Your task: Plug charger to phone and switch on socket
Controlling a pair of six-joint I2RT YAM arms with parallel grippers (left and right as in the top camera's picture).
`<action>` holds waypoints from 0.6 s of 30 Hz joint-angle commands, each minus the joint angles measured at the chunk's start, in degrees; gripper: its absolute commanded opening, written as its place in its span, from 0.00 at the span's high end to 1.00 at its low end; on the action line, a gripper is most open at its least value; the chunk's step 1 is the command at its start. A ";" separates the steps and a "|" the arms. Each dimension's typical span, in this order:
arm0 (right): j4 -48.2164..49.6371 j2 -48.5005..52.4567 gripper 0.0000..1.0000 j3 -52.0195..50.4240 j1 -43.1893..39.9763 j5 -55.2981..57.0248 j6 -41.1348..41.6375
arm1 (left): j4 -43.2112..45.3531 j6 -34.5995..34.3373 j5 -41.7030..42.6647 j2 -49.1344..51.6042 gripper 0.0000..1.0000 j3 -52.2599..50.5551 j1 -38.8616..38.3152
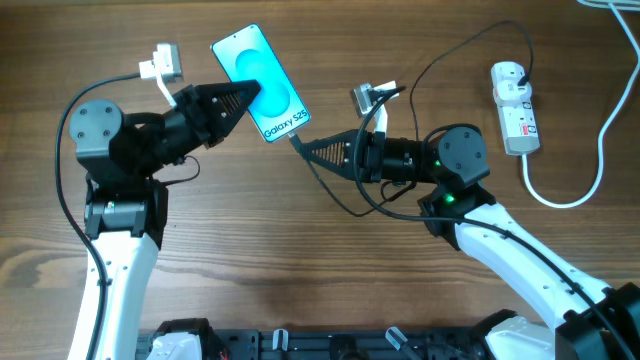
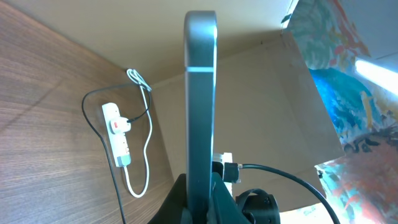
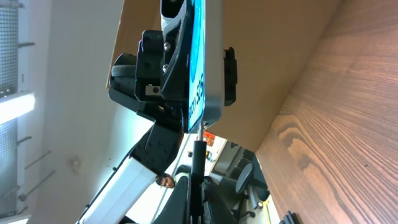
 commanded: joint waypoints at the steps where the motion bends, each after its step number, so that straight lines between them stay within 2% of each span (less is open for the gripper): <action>1: 0.20 -0.85 0.95 0.09 0.13 3.58 -1.66 | 0.35 1.88 1.86 0.00 0.96 0.31 -2.38; 5: 0.20 -0.85 0.95 0.09 0.11 3.56 -3.15 | 0.35 7.28 7.56 0.00 0.96 0.28 -3.76; 8: 0.20 -0.85 0.95 0.09 0.07 3.56 -4.70 | 0.33 8.85 9.79 0.00 0.96 0.28 -3.76; 11: 0.20 -0.85 0.95 0.09 -0.90 3.13 -6.43 | 0.33 11.91 17.62 0.00 0.96 0.31 -3.76; 15: 1.14 -0.85 0.95 0.09 -3.78 1.03 -7.54 | 0.31 11.91 21.57 0.04 0.96 0.28 -3.76; 18: 3.89 -0.98 0.95 0.37 -4.74 -0.11 -5.20 | -0.31 11.91 21.99 0.22 0.96 0.28 -3.76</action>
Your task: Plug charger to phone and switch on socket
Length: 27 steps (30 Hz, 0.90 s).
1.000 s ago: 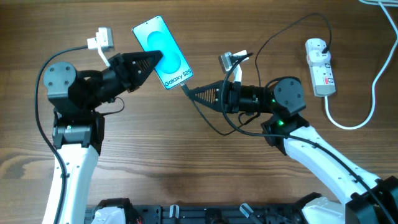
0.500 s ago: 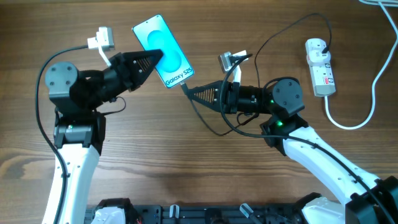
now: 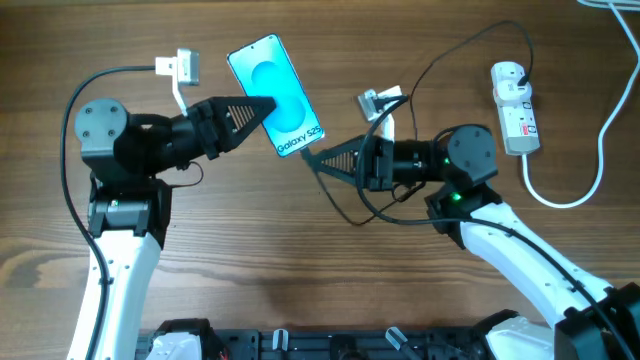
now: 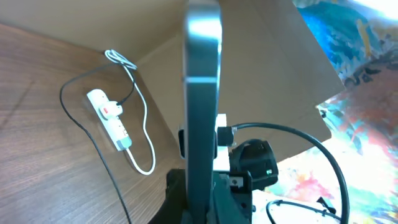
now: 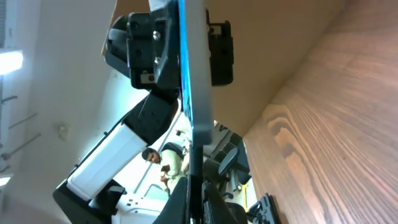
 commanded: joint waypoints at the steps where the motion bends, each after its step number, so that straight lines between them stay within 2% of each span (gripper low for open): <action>1: 1.97 -0.94 0.95 1.66 -1.42 8.11 1.25 | -1.86 1.16 12.94 0.02 0.96 0.04 -1.92; 5: 2.97 -0.94 0.95 1.90 -1.42 7.96 1.22 | -3.50 1.18 12.87 0.02 0.96 0.04 -1.92; 7: -0.37 -0.94 0.95 1.90 -1.42 5.09 0.13 | -3.45 1.18 10.71 0.02 0.96 0.04 -1.92; 9: -4.74 -0.94 0.88 1.90 -1.42 2.14 -1.79 | -3.43 1.20 8.37 0.02 0.96 0.04 -1.92; 12: -4.72 -0.94 0.80 1.90 -1.44 -0.66 -1.95 | -3.45 1.25 4.39 0.02 0.96 0.04 -1.92; 16: -4.72 -0.94 0.77 1.90 -1.42 -5.79 -1.73 | -3.52 2.67 -1.09 0.42 0.96 0.04 -0.72; 18: -4.70 -0.94 0.78 1.90 -1.42 -7.10 -1.70 | -3.50 2.73 -1.05 1.66 0.96 0.04 -0.44; 21: -4.46 -0.94 0.87 1.90 -1.42 -6.99 -1.70 | -3.54 3.74 -0.96 3.28 0.96 0.04 -0.46; 24: -4.42 -0.94 0.92 1.90 -1.42 -5.64 -1.81 | -3.54 3.76 0.09 3.39 0.96 0.04 -0.70; 27: -4.46 -0.94 0.95 1.90 -1.42 -3.91 -2.16 | -3.87 3.87 5.14 3.39 0.96 0.04 -0.70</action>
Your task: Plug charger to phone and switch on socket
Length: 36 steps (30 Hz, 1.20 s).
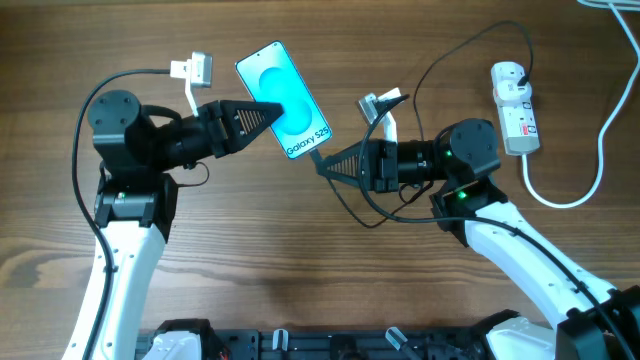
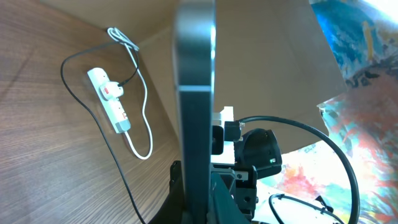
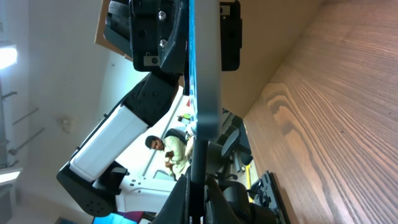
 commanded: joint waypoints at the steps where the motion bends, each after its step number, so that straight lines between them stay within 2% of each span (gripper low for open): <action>1: 1.90 -0.44 0.95 1.77 -0.07 1.90 0.24 | -0.63 3.19 5.03 0.76 0.96 0.15 0.04; 5: 6.21 -0.44 0.95 1.77 -0.07 3.26 2.49 | -11.26 13.00 6.88 0.74 0.96 0.15 -1.62; 6: 6.19 -0.44 0.95 1.77 -0.07 3.58 2.51 | -12.28 13.68 6.88 0.74 0.96 0.15 -2.29; 19: 6.19 -0.44 0.95 2.27 -0.07 9.62 3.06 | -13.33 15.10 7.06 0.70 0.96 0.15 -2.91; 25: 4.00 -0.44 0.95 3.91 -0.07 10.99 1.55 | -13.42 15.10 6.32 0.70 0.96 0.15 -5.90; 29: 3.80 -0.44 0.95 5.53 -0.07 10.34 1.38 | -19.98 18.36 7.50 0.70 0.96 0.15 -6.01; 32: 3.61 -0.44 0.95 5.53 -0.07 8.57 1.01 | -19.98 18.25 7.91 0.70 0.96 0.15 -6.01; 33: 2.45 -0.44 0.95 5.53 -0.07 7.96 0.87 | -19.96 18.05 7.87 0.70 0.96 0.15 -5.97; 35: -6.10 -0.44 0.95 5.53 -0.07 5.01 -2.69 | -19.74 17.86 6.25 0.70 0.96 0.15 -5.62; 36: -6.08 -0.44 0.92 5.53 -0.07 4.61 -2.67 | -19.21 17.86 5.92 0.70 0.96 0.15 -5.55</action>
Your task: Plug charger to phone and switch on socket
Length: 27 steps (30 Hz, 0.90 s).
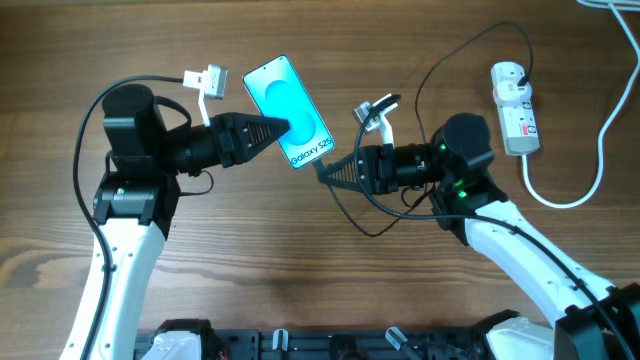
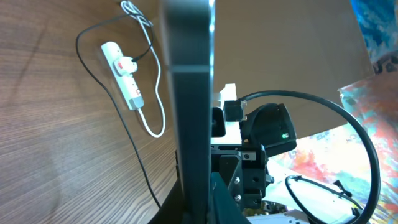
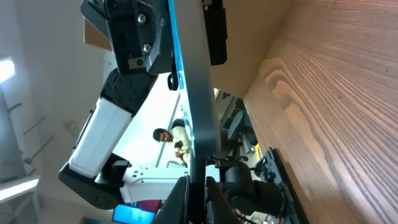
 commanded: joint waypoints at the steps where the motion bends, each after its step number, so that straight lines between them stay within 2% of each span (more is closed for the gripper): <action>1: 0.28 -0.96 0.86 5.64 0.24 7.10 -3.04 | -0.42 3.67 4.24 0.46 0.96 -2.51 -3.54; 9: 0.28 -0.96 0.78 5.64 0.13 1.11 -1.86 | -0.44 3.98 -4.52 0.48 0.96 -2.51 1.46; 12: 0.28 -0.96 0.64 5.64 -1.95 1.66 -2.05 | -3.74 5.44 -4.68 0.48 0.96 -2.51 6.40; 14: -1.16 -0.96 0.48 5.64 -3.96 4.13 -4.42 | -7.23 5.99 -3.58 0.46 0.96 -2.51 7.76; 15: -3.98 -0.96 0.43 5.64 -4.63 6.27 -6.40 | -8.44 7.82 -1.90 0.46 0.96 -2.51 7.69; 17: -14.58 -0.96 0.40 5.64 -5.14 13.20 -15.76 | -12.70 11.52 -1.20 0.48 0.96 -2.51 7.54; 18: -20.04 -0.96 0.40 5.64 -5.14 17.03 -20.20 | -14.88 13.88 -1.27 0.48 0.96 -2.51 7.54; 19: -30.49 -0.96 0.40 5.64 -5.14 25.70 -28.13 | -19.02 16.70 -1.99 0.83 0.96 -2.51 7.48; 21: -40.72 -0.98 0.44 5.64 -5.14 32.65 -33.92 | -21.35 18.25 -2.32 2.49 0.96 -2.51 6.82; 23: -45.00 -1.53 0.46 5.64 -5.14 33.66 -35.65 | -20.90 18.23 -2.32 5.92 0.96 -2.51 4.33; 25: -47.25 -4.87 0.46 5.66 -5.14 35.87 -36.48 | -16.79 15.65 -2.32 11.13 0.96 -2.51 0.68; 27: -54.36 -11.06 0.45 5.66 -5.14 42.05 -36.54 | -11.74 15.19 -2.34 14.93 0.96 -2.49 -3.41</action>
